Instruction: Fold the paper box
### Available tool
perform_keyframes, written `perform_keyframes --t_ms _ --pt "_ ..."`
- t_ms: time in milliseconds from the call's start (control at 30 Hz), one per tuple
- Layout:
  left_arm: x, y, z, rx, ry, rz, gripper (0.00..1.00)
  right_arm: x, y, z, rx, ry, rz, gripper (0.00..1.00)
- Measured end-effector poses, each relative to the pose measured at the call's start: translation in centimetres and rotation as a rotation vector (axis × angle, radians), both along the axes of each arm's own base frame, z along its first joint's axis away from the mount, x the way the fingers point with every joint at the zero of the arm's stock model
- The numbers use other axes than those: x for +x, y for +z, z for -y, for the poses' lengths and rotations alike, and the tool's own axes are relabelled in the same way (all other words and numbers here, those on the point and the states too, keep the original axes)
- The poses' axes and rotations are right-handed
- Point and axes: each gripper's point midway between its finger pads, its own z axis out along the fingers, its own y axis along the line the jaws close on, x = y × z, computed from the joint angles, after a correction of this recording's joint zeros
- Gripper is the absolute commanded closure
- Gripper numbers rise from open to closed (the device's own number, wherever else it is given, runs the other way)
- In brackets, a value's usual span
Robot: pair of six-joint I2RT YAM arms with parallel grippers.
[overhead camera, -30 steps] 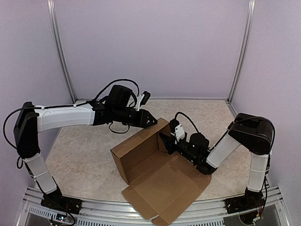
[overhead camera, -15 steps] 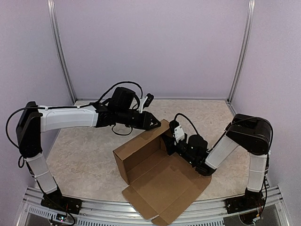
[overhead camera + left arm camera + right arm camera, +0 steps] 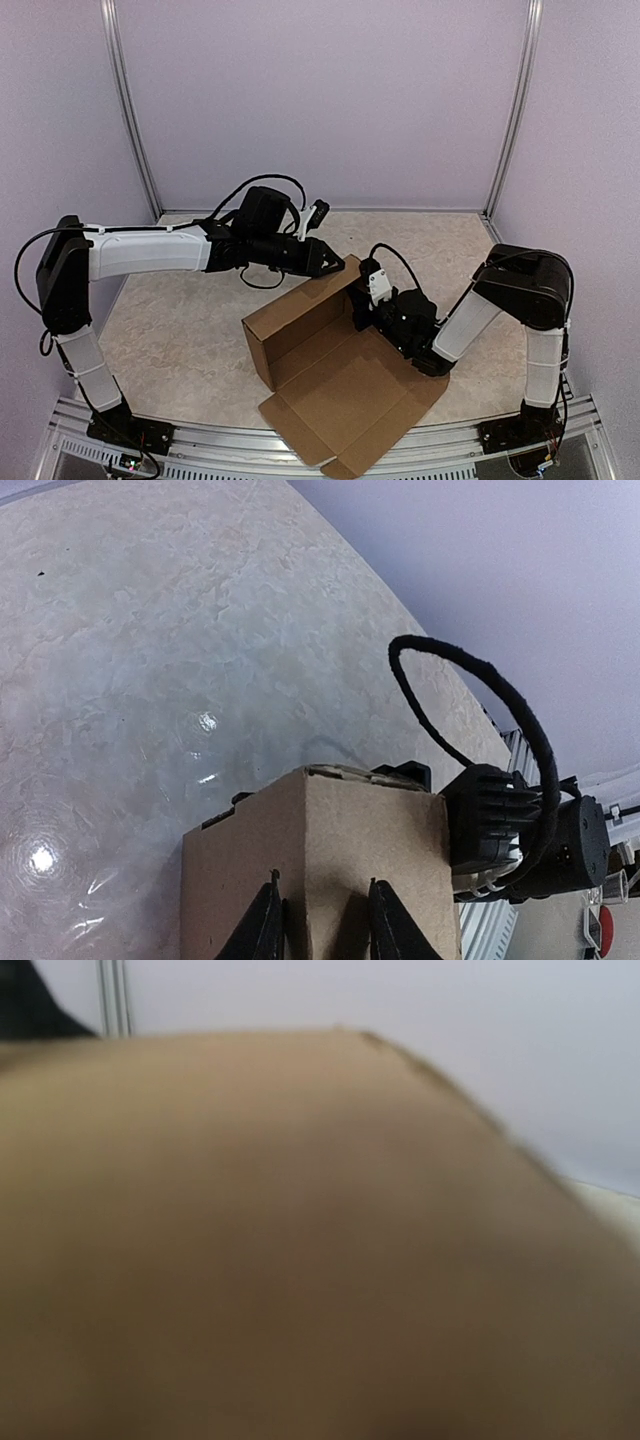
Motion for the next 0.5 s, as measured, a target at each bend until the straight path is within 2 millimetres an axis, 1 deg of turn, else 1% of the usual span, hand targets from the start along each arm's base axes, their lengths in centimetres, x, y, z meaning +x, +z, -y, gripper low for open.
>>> perform_keyframes --t_ms 33,100,133,400,500 --pt "0.01 -0.01 0.01 0.000 0.000 0.000 0.73 -0.03 -0.02 -0.01 0.000 -0.003 0.000 0.83" --pt "0.01 -0.01 0.01 0.000 0.001 0.000 0.73 -0.08 -0.09 -0.01 0.001 -0.009 0.001 0.98" --pt "0.02 -0.02 0.00 0.000 0.001 0.000 0.73 -0.12 -0.14 -0.03 0.002 -0.011 -0.001 1.00" --pt "0.22 -0.02 -0.09 0.002 0.011 0.002 0.72 -0.16 -0.14 0.10 0.006 -0.029 0.001 1.00" --pt "0.26 -0.06 -0.12 0.003 0.013 0.003 0.61 -0.20 -0.12 0.07 0.006 -0.029 0.003 1.00"
